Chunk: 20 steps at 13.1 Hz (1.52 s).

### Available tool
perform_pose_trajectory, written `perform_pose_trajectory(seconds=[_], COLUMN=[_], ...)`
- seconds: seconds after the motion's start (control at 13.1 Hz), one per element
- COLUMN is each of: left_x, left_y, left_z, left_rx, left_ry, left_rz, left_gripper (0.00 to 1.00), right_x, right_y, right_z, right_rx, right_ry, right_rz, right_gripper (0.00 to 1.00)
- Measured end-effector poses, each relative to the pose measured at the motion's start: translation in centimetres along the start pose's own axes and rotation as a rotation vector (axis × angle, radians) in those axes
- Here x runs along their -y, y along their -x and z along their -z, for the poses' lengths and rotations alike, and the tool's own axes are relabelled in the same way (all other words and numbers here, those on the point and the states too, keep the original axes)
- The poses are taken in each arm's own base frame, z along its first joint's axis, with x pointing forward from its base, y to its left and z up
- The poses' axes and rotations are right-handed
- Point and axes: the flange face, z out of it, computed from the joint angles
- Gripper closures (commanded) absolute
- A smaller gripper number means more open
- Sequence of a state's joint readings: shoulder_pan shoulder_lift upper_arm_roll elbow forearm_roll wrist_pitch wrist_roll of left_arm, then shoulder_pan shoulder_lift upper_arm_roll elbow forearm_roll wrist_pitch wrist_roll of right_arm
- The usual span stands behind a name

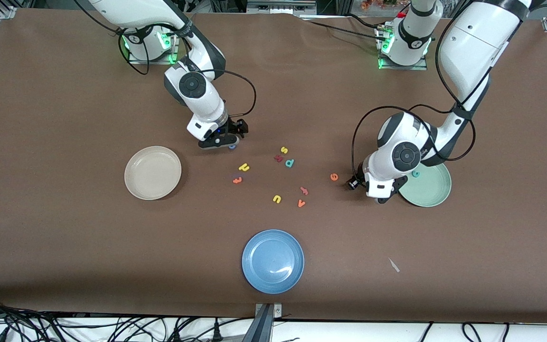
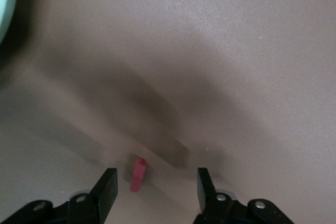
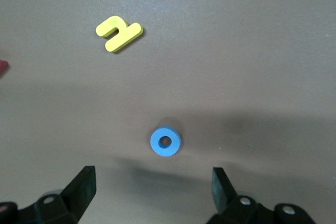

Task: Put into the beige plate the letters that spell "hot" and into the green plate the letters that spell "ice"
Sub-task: 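Grasp the pink letter with the left gripper while the right grasps blue o, then drop the pink letter in the green plate while the right drops o in beige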

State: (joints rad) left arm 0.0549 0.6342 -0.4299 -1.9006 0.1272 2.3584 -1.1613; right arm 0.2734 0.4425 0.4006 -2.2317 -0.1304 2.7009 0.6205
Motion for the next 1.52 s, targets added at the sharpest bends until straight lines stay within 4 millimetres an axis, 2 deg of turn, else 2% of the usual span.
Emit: perform_pose_trajectory(seconds=[0.23,0.3,0.53,0.69,0.76,0.91,1.22,1.37,1.52], left_x=[0.1,0.2,0.4,0.3,0.2,0.2,0.3,0.6,2.0], left_y=[0.2,0.3,0.4,0.4,0.4,0.5,0.3,-0.4,-1.7], left_z=[-0.2,-0.5,-1.1,-1.2,-1.1,-1.1,-1.0,0.7,4.7], left_rx=[0.001,0.004,0.007,0.002,-0.002,-0.002,0.003,0.015,0.022], left_ry=[-0.007,-0.011,-0.023,-0.026,-0.025,-0.024,-0.044,-0.099,-0.160], left_rz=[-0.007,-0.008,-0.015,-0.024,-0.029,-0.031,-0.036,-0.079,-0.140], left_gripper=[0.48,0.49,0.53,0.75,0.81,0.99,1.00,1.00,1.00], right_x=[0.1,0.0,-0.2,-0.4,-0.4,-0.4,-0.3,0.2,0.4], right_y=[0.2,0.2,0.2,0.1,0.1,-0.1,-0.9,-1.1,-1.1], right_z=[-1.0,-1.2,-1.4,-1.4,-1.4,-1.4,-2.0,-2.5,-2.5], right_rx=[-0.005,-0.007,-0.015,-0.021,-0.025,-0.037,-0.052,-0.056,-0.059], right_ry=[0.002,0.006,0.021,0.031,0.036,0.047,0.067,0.076,0.078], right_rz=[0.030,0.041,0.069,0.087,0.100,0.128,0.169,0.180,0.178], right_gripper=[0.14,0.19,0.27,0.29,0.29,0.29,0.31,0.35,0.43])
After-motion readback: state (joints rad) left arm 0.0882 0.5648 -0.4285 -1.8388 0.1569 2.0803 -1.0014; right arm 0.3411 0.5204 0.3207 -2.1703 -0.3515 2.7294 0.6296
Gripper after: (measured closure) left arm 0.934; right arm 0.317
